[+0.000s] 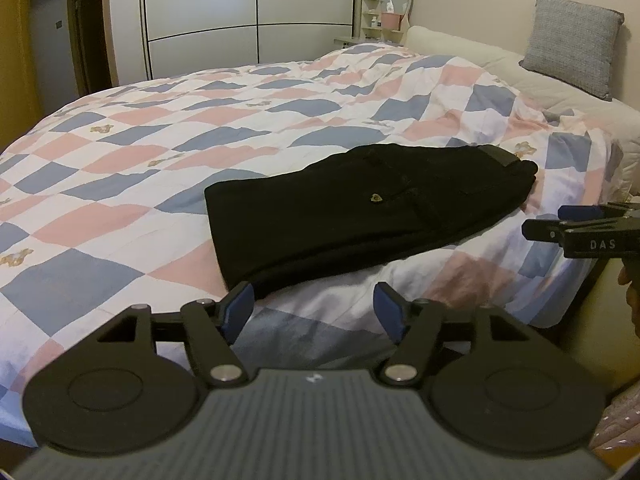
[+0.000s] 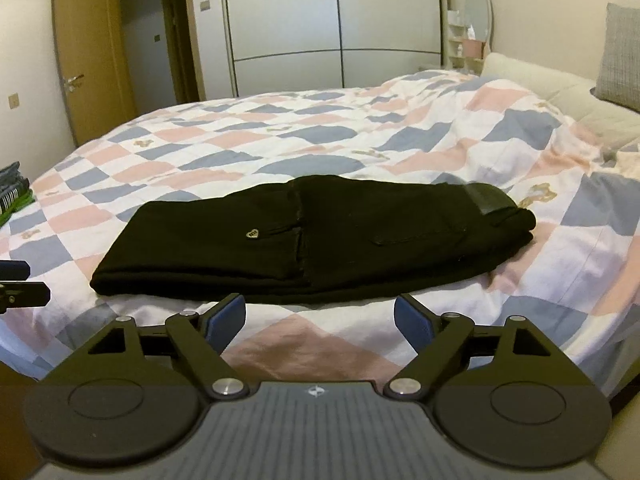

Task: Fold clothes
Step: 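Grasp one end of the folded trousers with both grippers and lift it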

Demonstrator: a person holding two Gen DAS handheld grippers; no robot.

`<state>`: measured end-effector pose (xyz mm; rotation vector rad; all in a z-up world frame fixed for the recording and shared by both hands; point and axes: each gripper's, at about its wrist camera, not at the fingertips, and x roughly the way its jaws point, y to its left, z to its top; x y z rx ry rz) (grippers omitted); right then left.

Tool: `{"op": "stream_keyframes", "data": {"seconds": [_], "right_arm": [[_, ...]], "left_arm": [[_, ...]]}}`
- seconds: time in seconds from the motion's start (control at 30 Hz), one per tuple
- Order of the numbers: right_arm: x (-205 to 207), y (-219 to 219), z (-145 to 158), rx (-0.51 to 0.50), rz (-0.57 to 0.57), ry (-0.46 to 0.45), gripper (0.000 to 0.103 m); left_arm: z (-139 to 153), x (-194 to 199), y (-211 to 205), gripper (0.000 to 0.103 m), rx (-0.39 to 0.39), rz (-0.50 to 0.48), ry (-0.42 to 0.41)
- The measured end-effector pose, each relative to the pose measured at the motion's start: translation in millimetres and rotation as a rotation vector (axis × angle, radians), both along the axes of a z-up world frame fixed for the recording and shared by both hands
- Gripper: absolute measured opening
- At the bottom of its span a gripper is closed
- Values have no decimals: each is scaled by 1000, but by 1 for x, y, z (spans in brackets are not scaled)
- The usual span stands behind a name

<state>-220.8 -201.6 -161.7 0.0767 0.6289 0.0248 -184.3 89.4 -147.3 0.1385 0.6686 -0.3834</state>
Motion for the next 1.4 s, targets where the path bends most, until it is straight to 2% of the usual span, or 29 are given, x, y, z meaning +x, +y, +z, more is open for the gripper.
{"op": "stream_keyframes", "data": {"seconds": [0.27,0.43,0.53,0.63,0.83,0.93,1.1,1.17,1.2,1.27,1.3,1.4], "right_arm": [[16,-5,-6,-7,-8,27,87],[32,-6,-15,-17,8,41,87],[41,1,-23,-48,65,20,87],[48,21,-32,-135,163,-24,87],[64,85,-56,-416,426,-131,82],[77,108,-73,-523,528,-128,78],[93,132,-98,-653,619,-116,73],[96,138,-104,-681,626,-128,71],[97,140,-107,-693,626,-135,70],[101,144,-111,-713,619,-150,65],[103,147,-113,-725,615,-158,63],[106,158,-122,-783,630,-187,63]], "left_arm": [[-10,18,8,64,-11,10,44],[-20,50,31,65,-135,32,132],[-28,75,47,65,-180,70,173],[-37,97,61,66,-241,85,211],[-67,143,83,66,-475,120,339],[-86,159,89,68,-576,164,398],[-108,175,89,67,-667,197,444],[-111,182,85,66,-661,189,440],[-114,185,85,65,-666,187,440],[-118,191,84,47,-681,202,445],[-120,194,84,43,-689,210,448],[-128,200,86,40,-736,228,462]]}}
